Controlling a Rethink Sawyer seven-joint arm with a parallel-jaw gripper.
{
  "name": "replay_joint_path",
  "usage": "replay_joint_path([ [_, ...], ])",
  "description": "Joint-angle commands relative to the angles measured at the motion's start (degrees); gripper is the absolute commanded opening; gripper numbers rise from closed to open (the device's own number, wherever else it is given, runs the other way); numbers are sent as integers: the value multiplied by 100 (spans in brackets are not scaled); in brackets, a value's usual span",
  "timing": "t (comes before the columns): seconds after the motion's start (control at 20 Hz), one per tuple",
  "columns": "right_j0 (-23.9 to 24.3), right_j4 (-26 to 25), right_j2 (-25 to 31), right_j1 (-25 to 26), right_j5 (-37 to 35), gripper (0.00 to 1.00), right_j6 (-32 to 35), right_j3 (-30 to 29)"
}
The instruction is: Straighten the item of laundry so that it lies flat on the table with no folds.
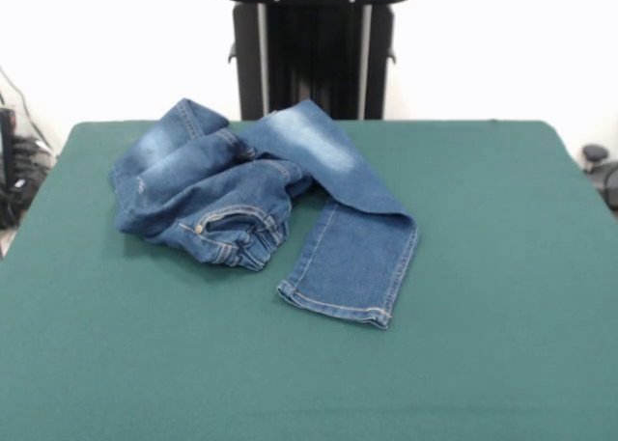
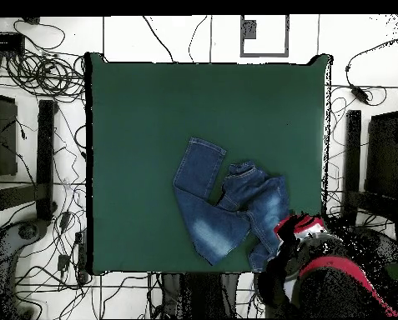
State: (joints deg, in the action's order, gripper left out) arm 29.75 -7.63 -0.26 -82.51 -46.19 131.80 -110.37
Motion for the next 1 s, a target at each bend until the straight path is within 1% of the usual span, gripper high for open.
replay_joint_path([
  [0.05,-75,-223,76,614,425,100,-391,-1151],
  [0.4,-23,-193,99,863,769,100,-290,-1323],
  [0.65,-11,-213,142,1042,1152,100,-200,-1404],
  [1.0,3,-243,162,1120,1367,100,-198,-1405],
])
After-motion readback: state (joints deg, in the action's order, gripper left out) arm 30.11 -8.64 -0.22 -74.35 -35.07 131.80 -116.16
